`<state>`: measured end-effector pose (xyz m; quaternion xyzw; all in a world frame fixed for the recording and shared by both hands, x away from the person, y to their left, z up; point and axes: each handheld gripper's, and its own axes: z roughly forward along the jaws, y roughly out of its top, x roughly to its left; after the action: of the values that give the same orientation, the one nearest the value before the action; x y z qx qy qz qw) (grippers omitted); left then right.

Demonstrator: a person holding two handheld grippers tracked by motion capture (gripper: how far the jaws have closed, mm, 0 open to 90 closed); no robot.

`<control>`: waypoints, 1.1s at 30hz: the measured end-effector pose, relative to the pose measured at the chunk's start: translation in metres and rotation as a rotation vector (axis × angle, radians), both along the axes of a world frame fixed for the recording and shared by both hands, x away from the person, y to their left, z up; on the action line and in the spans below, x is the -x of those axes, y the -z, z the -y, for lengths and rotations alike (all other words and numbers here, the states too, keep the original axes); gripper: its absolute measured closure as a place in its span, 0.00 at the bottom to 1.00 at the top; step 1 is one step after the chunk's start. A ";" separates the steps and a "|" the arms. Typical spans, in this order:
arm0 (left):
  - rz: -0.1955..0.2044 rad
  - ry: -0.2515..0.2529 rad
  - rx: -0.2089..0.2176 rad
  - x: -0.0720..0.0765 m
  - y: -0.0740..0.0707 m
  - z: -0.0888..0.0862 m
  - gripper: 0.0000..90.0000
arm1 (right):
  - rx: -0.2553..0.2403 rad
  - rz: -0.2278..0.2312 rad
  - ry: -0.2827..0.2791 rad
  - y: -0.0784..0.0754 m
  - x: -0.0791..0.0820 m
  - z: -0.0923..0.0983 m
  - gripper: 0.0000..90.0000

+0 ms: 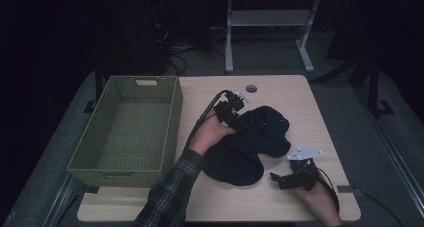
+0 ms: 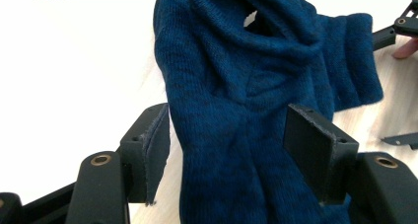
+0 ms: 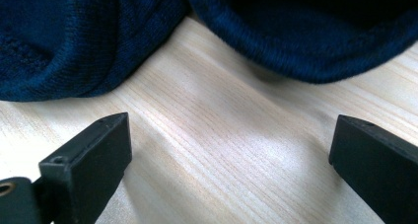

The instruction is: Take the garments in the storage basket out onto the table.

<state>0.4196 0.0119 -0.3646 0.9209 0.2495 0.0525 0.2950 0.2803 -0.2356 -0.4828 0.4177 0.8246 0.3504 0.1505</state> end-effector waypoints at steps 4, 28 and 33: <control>0.014 0.005 -0.002 0.009 -0.007 -0.009 0.49 | 0.001 0.001 -0.001 0.000 0.000 0.000 0.03; -0.046 -0.013 -0.012 0.058 0.022 -0.053 1.00 | 0.001 0.001 -0.001 0.000 0.000 0.000 0.03; -0.051 0.000 -0.043 0.072 0.033 -0.056 1.00 | 0.002 0.002 -0.002 0.000 0.000 0.000 0.03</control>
<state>0.3474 0.0682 -0.3971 0.9279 0.2559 0.0342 0.2688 0.2805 -0.2357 -0.4829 0.4165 0.8251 0.3504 0.1515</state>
